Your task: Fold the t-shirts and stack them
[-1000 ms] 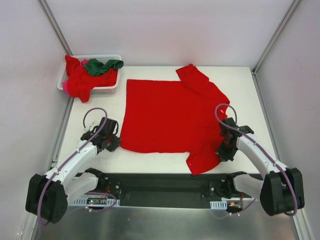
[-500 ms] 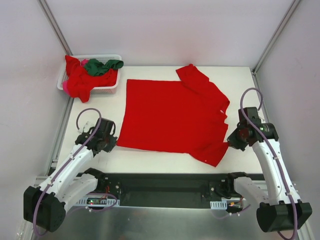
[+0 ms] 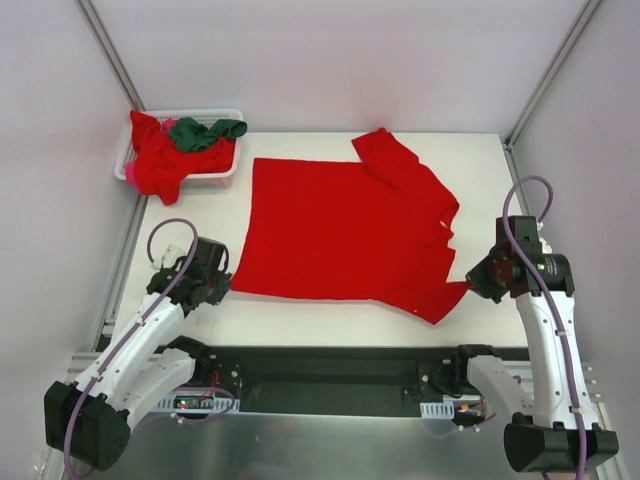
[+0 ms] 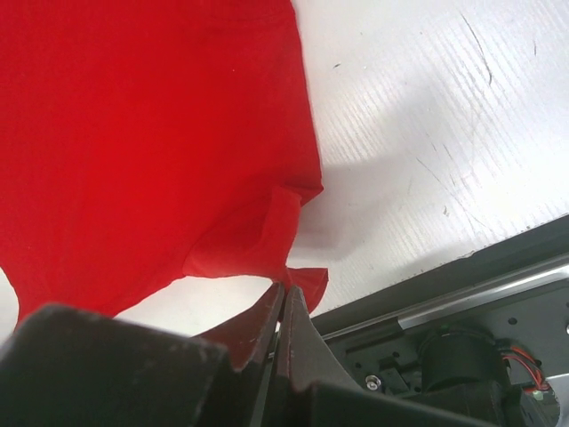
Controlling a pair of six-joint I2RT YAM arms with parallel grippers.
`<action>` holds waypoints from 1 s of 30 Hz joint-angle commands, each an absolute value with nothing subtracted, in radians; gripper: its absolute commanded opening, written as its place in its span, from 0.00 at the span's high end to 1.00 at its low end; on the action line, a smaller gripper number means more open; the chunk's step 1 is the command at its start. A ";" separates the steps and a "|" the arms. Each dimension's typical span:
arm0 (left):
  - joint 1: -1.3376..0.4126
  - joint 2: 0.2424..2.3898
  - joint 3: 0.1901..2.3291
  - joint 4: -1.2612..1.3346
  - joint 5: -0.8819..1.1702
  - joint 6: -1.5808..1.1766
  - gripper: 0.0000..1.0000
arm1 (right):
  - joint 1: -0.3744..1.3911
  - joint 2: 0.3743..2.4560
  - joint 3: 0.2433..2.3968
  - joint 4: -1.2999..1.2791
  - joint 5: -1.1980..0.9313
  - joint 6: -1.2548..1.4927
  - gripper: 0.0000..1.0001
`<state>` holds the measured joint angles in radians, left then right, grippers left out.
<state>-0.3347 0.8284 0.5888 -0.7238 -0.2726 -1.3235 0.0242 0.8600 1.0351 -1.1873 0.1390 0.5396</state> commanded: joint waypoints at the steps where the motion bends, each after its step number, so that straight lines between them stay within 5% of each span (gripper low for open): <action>1: -0.341 0.811 0.595 -0.761 -0.318 -1.344 1.00 | 0.006 0.854 1.088 -1.224 0.150 0.526 0.99; 30: -0.341 0.827 0.617 -0.762 -0.357 -1.396 1.00 | 0.003 0.959 1.147 -1.060 0.109 0.460 0.99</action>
